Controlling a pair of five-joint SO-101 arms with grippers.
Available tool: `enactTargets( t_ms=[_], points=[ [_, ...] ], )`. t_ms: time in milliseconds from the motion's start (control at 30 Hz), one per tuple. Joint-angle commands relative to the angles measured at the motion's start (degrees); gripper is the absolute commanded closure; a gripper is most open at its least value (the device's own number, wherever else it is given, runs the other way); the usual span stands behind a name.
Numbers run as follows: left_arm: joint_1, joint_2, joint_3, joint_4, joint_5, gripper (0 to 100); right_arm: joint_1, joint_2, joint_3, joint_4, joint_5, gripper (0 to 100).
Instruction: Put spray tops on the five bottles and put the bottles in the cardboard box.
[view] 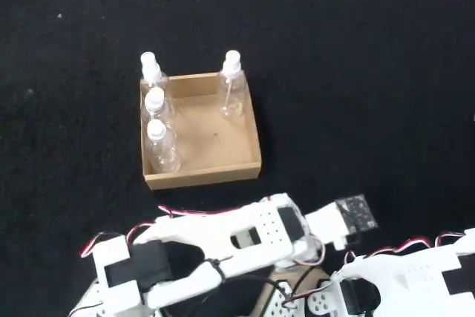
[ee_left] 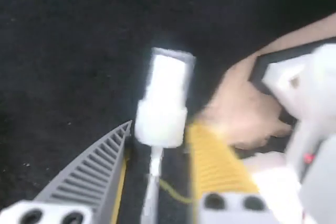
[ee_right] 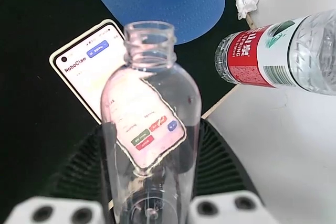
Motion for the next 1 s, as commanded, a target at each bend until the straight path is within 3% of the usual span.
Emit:
enactTargets(
  t_ms=[0, 367, 567, 967],
  points=[
    [0.4, -0.5, -6.5, 3.9, -0.4, 96, 0.9, -0.4, -0.7, -0.2, 0.5, 98.7],
    [-0.2, -0.1, -9.7, 13.6, -0.5, 87, 1.1, -0.4, -0.7, -0.2, 0.5, 98.7],
    [-0.3, -0.5, -10.4, 13.2, -0.5, 78, 1.1, -0.4, -0.7, -0.2, 0.5, 98.7],
    [-8.2, 0.1, -17.9, 12.7, 1.5, 78, 1.0, -0.4, -0.7, -0.1, 0.5, 98.7]
  ],
)
